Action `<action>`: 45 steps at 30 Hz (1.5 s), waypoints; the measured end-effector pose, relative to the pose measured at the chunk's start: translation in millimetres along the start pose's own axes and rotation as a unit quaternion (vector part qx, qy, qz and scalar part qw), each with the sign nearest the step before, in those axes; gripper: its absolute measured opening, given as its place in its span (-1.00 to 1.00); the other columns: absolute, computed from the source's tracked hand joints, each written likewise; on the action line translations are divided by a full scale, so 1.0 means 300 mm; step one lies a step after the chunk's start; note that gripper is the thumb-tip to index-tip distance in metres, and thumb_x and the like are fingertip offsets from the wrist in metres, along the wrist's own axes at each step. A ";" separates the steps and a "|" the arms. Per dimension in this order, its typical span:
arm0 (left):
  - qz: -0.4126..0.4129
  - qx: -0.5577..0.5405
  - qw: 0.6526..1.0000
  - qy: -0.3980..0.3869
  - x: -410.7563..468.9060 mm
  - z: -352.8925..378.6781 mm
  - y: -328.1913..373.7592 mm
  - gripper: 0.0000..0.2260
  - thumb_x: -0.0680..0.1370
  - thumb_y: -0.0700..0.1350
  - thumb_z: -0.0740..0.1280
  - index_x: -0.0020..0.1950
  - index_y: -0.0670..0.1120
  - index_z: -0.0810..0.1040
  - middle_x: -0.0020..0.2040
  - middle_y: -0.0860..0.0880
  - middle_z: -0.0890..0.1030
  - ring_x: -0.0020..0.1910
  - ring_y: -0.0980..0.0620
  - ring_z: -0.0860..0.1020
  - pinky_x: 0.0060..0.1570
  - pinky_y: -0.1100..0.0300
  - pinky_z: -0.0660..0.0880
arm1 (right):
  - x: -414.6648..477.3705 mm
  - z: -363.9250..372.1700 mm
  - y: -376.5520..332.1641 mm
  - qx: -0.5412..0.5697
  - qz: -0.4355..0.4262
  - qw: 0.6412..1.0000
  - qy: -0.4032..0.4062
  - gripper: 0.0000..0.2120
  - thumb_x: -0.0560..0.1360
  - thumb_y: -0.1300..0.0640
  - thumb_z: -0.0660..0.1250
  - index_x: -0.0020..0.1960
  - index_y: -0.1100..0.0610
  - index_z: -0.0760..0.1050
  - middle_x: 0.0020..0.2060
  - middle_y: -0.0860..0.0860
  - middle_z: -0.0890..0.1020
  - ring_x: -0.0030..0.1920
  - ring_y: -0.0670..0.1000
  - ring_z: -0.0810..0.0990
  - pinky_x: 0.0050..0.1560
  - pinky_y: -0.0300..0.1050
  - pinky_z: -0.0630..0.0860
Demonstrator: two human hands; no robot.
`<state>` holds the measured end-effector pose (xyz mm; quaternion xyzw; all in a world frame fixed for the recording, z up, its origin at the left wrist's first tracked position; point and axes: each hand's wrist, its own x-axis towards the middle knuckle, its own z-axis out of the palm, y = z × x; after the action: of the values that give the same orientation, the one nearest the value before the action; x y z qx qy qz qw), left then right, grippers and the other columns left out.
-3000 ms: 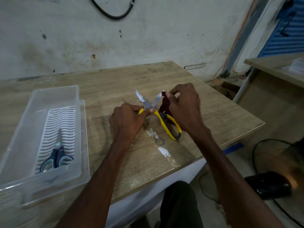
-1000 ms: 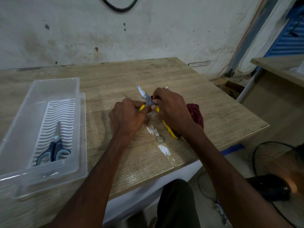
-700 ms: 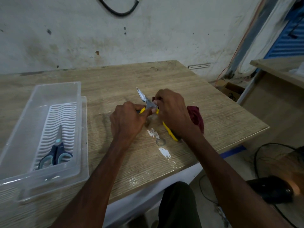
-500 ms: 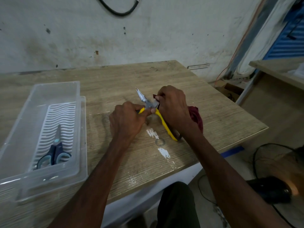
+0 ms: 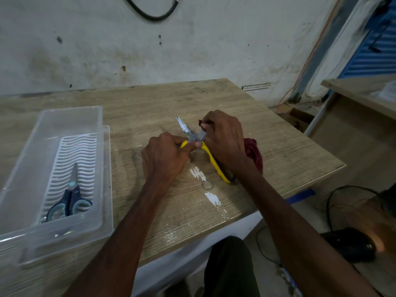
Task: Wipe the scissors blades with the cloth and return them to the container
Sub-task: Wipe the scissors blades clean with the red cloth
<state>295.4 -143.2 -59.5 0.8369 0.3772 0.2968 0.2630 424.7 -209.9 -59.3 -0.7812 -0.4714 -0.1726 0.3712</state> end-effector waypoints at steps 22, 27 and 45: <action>0.002 -0.008 1.000 0.005 -0.001 0.006 0.000 -0.66 0.38 0.34 0.35 -0.04 0.16 0.68 -0.33 0.15 0.59 -0.14 0.01 0.61 -0.24 0.24 0.30 | -0.008 -0.019 0.010 -0.143 0.005 0.990 0.008 -0.86 0.41 -0.05 0.24 -0.19 0.00 0.49 -0.25 -0.08 0.62 -0.16 0.04 0.51 -0.04 0.03 0.21; 0.010 -0.005 1.000 0.023 0.000 0.009 -0.009 -0.63 0.38 0.34 0.34 -0.06 0.11 0.69 -0.26 -0.02 0.66 -0.15 -0.06 0.61 -0.25 0.21 0.33 | -0.039 0.003 0.000 -0.106 -0.023 0.994 -0.004 -0.91 0.39 0.00 0.27 -0.20 0.00 0.49 -0.24 -0.08 0.60 -0.19 0.01 0.48 -0.05 0.03 0.24; 0.008 -0.002 1.000 0.003 -0.009 0.000 0.012 -0.66 0.38 0.31 0.36 -0.02 0.13 0.68 -0.31 0.15 0.58 -0.13 -0.02 0.61 -0.23 0.24 0.29 | -0.021 -0.010 0.036 -0.104 0.013 0.994 0.007 -0.78 0.44 -0.13 0.19 -0.21 -0.01 0.50 -0.27 -0.11 0.61 -0.18 -0.02 0.49 -0.03 0.03 0.22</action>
<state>295.7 -147.3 -58.1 0.8388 0.3703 0.3019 0.2609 431.3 -218.9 -65.8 -0.8204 -0.4384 -0.2211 0.2931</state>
